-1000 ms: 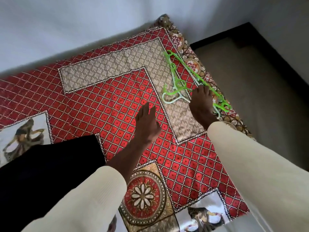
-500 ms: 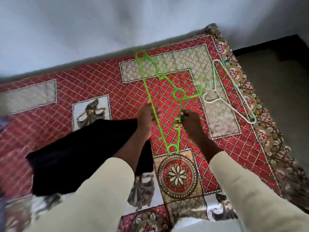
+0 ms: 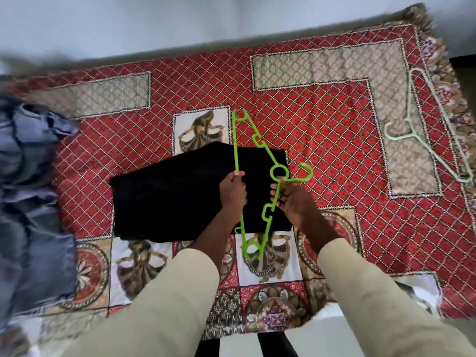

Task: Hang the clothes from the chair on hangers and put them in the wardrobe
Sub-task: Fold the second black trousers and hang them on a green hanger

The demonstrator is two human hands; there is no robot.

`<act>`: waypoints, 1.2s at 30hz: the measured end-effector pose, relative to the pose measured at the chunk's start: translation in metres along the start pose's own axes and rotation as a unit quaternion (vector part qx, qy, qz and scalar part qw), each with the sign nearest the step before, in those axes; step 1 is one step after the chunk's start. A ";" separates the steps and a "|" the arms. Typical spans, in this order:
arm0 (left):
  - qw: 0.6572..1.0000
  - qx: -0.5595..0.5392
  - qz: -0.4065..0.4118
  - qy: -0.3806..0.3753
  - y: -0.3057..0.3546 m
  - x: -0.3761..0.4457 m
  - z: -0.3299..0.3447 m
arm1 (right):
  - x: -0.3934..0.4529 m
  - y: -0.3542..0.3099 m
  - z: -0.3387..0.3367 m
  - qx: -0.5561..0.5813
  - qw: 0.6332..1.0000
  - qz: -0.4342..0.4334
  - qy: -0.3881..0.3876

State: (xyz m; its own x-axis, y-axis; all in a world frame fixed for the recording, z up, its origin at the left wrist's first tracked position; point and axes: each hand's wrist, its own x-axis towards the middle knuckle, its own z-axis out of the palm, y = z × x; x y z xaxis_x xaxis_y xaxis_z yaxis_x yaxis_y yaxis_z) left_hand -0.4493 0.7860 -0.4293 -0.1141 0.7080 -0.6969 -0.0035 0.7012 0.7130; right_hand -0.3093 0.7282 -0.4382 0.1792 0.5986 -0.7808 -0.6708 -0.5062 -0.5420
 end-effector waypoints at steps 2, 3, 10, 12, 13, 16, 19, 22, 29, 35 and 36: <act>0.999 -0.002 -0.005 -0.037 -0.004 -0.002 0.000 | 0.003 -0.005 0.000 0.038 0.999 -0.010 0.016; 0.998 -0.001 -0.003 -0.064 -0.005 -0.004 0.000 | 0.004 -0.010 -0.002 0.052 0.998 -0.018 0.029; 0.986 0.142 0.090 -0.019 -0.003 -0.013 0.020 | -0.019 -0.036 -0.024 -0.081 0.981 -0.167 0.055; 0.981 0.168 0.098 0.016 -0.003 -0.014 0.022 | -0.035 -0.052 -0.020 -0.178 0.932 -0.284 0.139; 0.976 0.189 0.104 0.018 -0.004 -0.014 0.022 | -0.042 -0.058 -0.018 -0.228 0.895 -0.340 0.178; 0.958 0.257 0.123 0.001 -0.004 -0.019 0.027 | -0.054 -0.056 -0.012 -0.417 0.758 -0.458 0.208; 0.994 -0.004 -0.022 -0.110 0.006 -0.030 0.033 | -0.047 -0.035 -0.014 -0.590 0.628 -0.486 0.145; 0.962 -0.121 -0.107 -0.219 0.007 -0.035 0.025 | -0.035 -0.012 -0.016 -0.699 0.526 -0.475 0.096; 0.980 -0.006 -0.047 -0.193 -0.010 -0.013 0.004 | -0.021 0.013 -0.014 -0.736 0.517 -0.437 0.032; 0.966 -0.003 -0.076 -0.245 -0.005 -0.020 0.005 | -0.017 0.015 -0.016 -0.695 0.627 -0.349 0.041; 0.973 -0.010 -0.066 -0.219 -0.004 -0.021 0.007 | -0.015 0.015 -0.017 -0.680 0.651 -0.338 0.026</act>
State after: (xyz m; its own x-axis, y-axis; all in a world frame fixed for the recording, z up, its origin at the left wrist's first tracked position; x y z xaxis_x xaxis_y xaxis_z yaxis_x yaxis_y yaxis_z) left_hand -0.4400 0.7694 -0.4182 0.3237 0.5830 -0.7452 -0.0090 0.7894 0.6138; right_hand -0.3093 0.7010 -0.4398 0.1503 0.9657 -0.2119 0.8234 -0.2409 -0.5138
